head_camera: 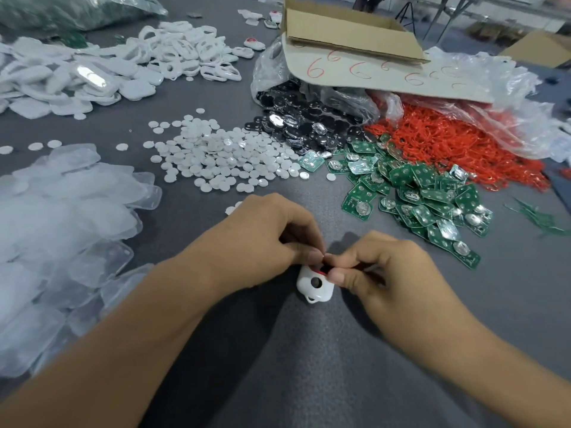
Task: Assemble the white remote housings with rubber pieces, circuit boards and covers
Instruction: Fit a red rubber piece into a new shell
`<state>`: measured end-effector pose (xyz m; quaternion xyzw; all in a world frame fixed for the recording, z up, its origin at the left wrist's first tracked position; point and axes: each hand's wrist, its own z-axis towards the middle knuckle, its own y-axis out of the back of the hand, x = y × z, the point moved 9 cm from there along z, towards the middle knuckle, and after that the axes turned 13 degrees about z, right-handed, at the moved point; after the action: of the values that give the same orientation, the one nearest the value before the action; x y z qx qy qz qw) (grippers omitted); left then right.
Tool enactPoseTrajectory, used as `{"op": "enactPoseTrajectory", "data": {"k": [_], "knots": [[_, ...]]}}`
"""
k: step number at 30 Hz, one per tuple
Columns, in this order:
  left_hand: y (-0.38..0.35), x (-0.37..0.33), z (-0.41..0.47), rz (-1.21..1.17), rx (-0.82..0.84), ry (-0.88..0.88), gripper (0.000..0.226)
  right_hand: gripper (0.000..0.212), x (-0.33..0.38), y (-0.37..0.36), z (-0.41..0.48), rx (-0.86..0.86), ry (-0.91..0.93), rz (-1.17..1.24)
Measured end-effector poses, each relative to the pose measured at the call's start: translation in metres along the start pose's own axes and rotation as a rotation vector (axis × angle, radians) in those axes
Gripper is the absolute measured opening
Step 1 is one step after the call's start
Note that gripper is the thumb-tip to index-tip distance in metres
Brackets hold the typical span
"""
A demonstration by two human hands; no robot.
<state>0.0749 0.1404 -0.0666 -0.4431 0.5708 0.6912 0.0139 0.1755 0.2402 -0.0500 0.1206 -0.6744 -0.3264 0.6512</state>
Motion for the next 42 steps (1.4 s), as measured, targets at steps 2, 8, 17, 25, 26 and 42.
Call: {"op": "enactPoseTrajectory", "data": {"k": [2,8,17,25,26,42], "knots": [[0.0,0.001,0.0,0.005,-0.017,0.014,0.008,0.018,-0.007,-0.001,0.011,0.081,-0.14,0.025],[-0.001,-0.003,-0.006,-0.012,0.077,-0.032,0.013,0.016,-0.019,-0.008,0.031,0.273,-0.44,0.168],[0.0,-0.006,-0.007,-0.065,0.041,-0.013,0.015,0.013,-0.011,-0.006,0.034,0.337,-0.414,0.106],[-0.001,-0.004,-0.008,-0.015,-0.066,-0.047,0.025,0.014,-0.008,0.006,0.021,0.062,-0.206,0.157],[0.0,-0.005,-0.008,-0.008,-0.084,-0.048,0.028,0.015,-0.007,0.007,0.023,0.066,-0.192,0.181],[0.005,-0.006,-0.008,-0.013,-0.135,-0.089,0.019,0.027,-0.018,0.006,0.029,0.175,0.074,0.231]]}}
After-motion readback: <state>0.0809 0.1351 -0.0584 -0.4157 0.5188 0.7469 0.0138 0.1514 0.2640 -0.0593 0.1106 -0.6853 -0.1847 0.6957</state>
